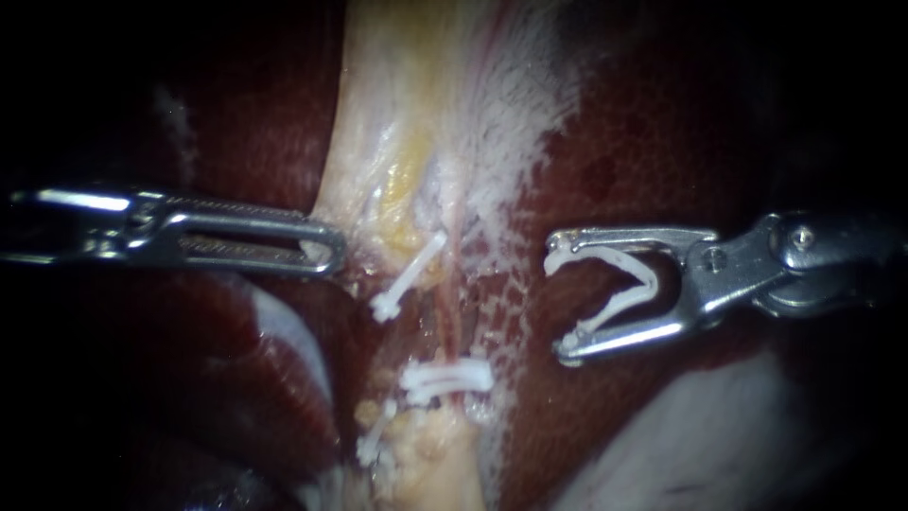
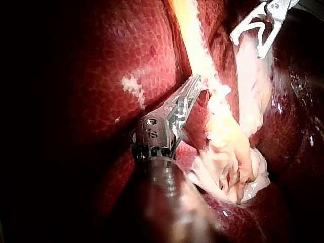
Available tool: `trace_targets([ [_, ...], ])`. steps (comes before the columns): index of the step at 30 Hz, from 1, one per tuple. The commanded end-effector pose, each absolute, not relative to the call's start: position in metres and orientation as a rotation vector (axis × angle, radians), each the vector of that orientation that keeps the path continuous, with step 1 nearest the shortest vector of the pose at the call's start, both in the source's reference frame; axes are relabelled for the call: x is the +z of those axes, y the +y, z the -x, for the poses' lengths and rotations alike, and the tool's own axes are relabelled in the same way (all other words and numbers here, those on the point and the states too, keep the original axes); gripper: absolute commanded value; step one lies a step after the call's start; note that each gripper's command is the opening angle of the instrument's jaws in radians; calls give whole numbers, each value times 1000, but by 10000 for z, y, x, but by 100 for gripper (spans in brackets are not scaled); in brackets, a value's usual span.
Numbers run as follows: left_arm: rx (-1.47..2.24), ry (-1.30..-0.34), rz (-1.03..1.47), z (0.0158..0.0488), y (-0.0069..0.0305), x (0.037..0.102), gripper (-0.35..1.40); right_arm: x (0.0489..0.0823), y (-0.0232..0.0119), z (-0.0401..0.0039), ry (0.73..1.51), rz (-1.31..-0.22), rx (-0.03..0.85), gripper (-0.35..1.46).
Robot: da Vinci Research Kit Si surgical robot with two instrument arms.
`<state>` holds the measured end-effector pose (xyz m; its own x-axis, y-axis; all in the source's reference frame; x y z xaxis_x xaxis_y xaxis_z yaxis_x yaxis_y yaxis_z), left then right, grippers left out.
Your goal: Clipping third clip right tube
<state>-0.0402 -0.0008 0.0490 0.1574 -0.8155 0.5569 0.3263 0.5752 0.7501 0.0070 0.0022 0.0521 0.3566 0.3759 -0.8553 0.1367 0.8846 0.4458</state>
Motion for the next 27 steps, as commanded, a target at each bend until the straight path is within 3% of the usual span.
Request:
trace_targets([
  [1, -871, -1137, -524, 402, -8, 490, -35, 521, 22, -70, 1210, -491, 163, 60],
  [13, -880, -1135, -536, 383, 11, 473, -35, 539, 2, -86, 1200, -482, 181, 60],
  [20, -910, -1138, -527, 363, 29, 446, -35, 563, -18, -112, 1184, -530, 220, 60],
  [27, -909, -1160, -509, 364, 26, 410, -35, 584, -26, -135, 1175, -561, 234, 60],
])
